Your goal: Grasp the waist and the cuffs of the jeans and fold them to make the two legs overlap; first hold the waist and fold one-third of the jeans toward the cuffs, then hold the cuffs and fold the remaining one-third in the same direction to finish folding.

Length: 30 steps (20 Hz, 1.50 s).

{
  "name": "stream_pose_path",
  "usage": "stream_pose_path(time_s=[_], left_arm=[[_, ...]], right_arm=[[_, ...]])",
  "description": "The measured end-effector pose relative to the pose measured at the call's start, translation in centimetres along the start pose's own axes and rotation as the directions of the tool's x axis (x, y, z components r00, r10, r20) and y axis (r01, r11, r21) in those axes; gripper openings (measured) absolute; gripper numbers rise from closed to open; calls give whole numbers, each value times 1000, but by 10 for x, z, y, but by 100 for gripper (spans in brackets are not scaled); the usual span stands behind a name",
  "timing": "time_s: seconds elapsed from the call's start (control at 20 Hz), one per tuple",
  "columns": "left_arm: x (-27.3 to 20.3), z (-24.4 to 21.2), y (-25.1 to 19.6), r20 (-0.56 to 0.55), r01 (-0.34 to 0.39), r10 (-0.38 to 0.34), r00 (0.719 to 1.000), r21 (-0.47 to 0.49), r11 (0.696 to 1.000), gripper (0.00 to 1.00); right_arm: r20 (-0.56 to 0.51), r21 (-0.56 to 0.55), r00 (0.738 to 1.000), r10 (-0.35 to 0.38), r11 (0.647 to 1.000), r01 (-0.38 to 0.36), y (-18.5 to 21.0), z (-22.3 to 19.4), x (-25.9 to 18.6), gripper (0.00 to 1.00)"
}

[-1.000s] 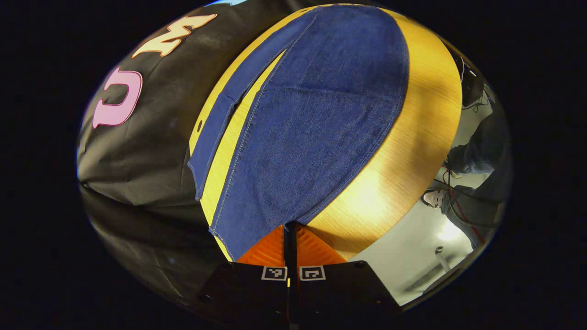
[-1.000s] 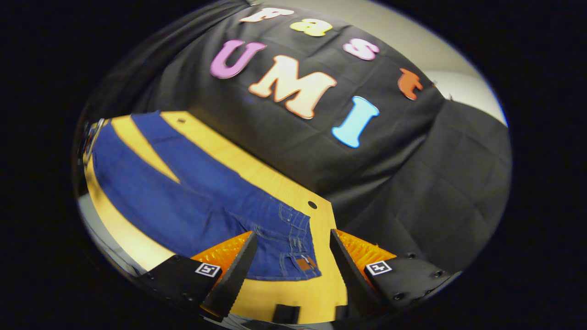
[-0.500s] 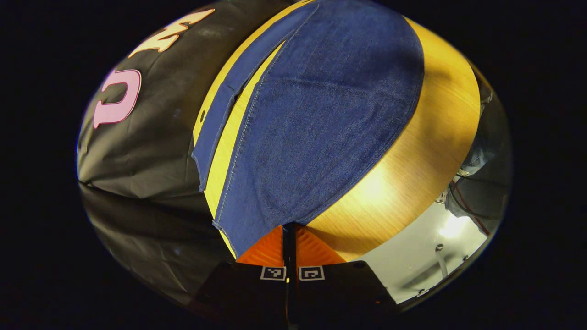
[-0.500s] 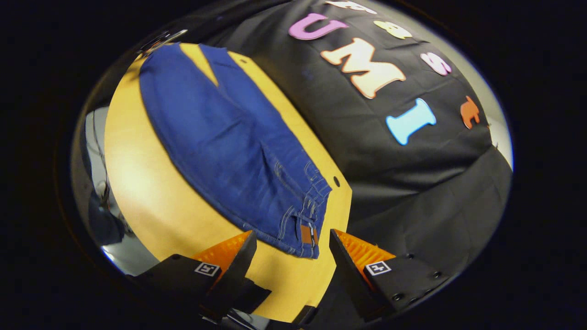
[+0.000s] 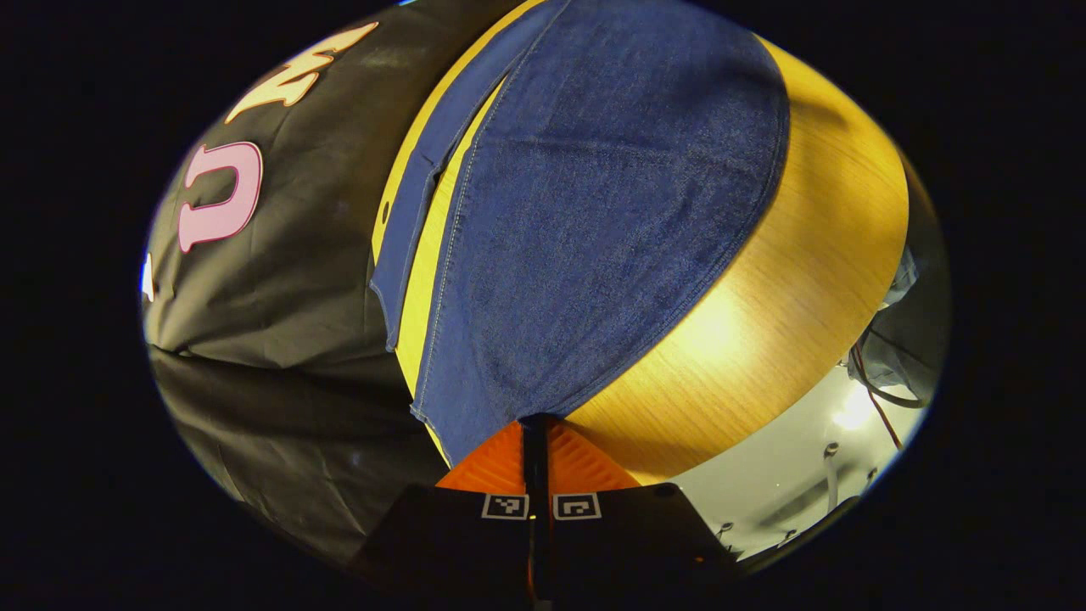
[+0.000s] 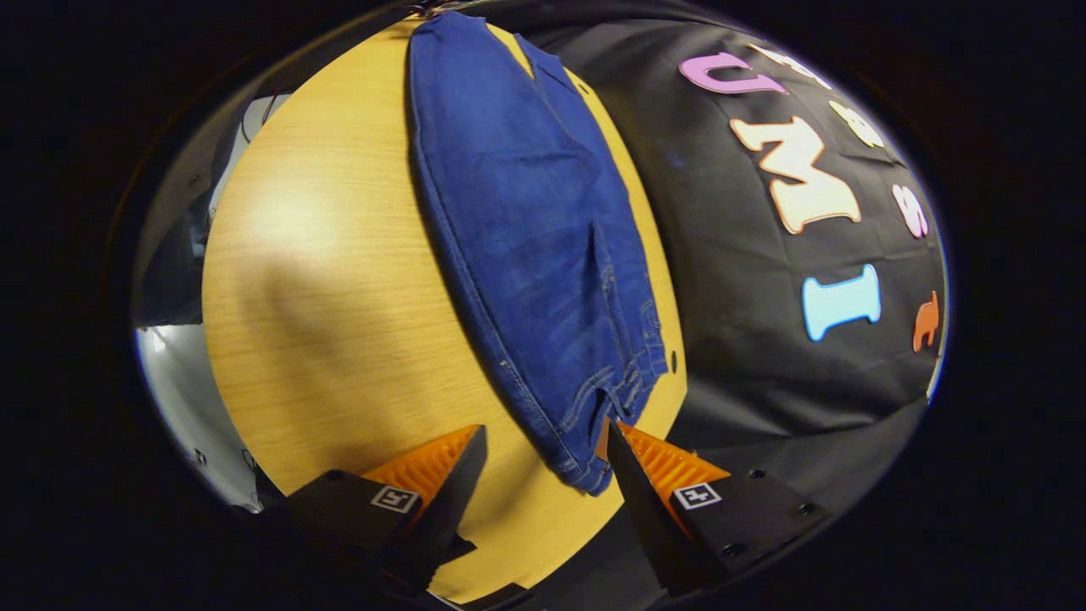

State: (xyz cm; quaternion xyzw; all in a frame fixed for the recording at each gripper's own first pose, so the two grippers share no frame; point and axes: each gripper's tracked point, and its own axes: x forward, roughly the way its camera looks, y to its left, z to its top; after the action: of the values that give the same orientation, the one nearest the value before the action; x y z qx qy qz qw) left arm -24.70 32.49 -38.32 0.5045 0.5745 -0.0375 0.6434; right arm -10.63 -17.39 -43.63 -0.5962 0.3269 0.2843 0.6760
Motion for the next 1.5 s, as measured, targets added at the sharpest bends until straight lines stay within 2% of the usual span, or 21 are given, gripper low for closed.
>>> stream_pose_path(time_s=[0.05,0.1,0.25,0.3,0.35,0.4,0.5,0.55,0.6,0.7,0.85,1.05,1.3,1.5], left_arm=[[1,-1,1,-4,2,-2,1000,-4,1000,0],[0,-1,0,-4,4,-4,1000,-6,1000,0],[0,-1,2,-13,2,-2,1000,-21,1000,0],[1,-1,2,-16,-2,1,1000,-31,1000,0],[0,-1,3,-17,-5,4,1000,-37,999,0],[1,-1,4,-18,-7,6,1000,-40,999,0],[1,-1,4,-17,-6,5,1000,-39,999,0],[1,-2,5,-21,-9,8,1000,-48,999,0],[1,-2,5,-28,-8,6,1000,-60,998,0],[2,-3,8,-47,15,-20,999,-104,994,0],[-3,-2,14,-55,46,-57,997,-179,983,0],[-14,0,37,-65,-28,13,998,-224,974,0],[-32,12,86,-78,-101,84,993,-240,966,0],[-36,28,131,-68,-132,118,991,-277,952,0]], right_arm=[[6,-19,1000,-20,1000,20,-4,2,2,84],[2,-17,999,-34,999,34,-6,3,8,83],[-38,31,999,-38,999,39,-6,-1,19,72],[-42,45,999,-24,999,26,0,1,22,61],[-45,41,999,-22,999,24,4,2,23,54],[-46,31,999,-19,999,20,8,4,26,36],[-54,15,998,-37,999,38,11,3,24,11],[-61,21,997,-51,998,52,7,7,25,16],[-67,54,997,-45,997,48,8,6,29,5],[-73,181,997,-28,983,41,6,6,24,6],[-74,295,993,-89,949,108,-17,15,11,4],[-69,350,985,-159,921,173,-34,28,1,4],[-111,463,969,-219,852,246,-70,39,-14,5],[-136,567,942,-307,756,328,-113,56,-22,5]])
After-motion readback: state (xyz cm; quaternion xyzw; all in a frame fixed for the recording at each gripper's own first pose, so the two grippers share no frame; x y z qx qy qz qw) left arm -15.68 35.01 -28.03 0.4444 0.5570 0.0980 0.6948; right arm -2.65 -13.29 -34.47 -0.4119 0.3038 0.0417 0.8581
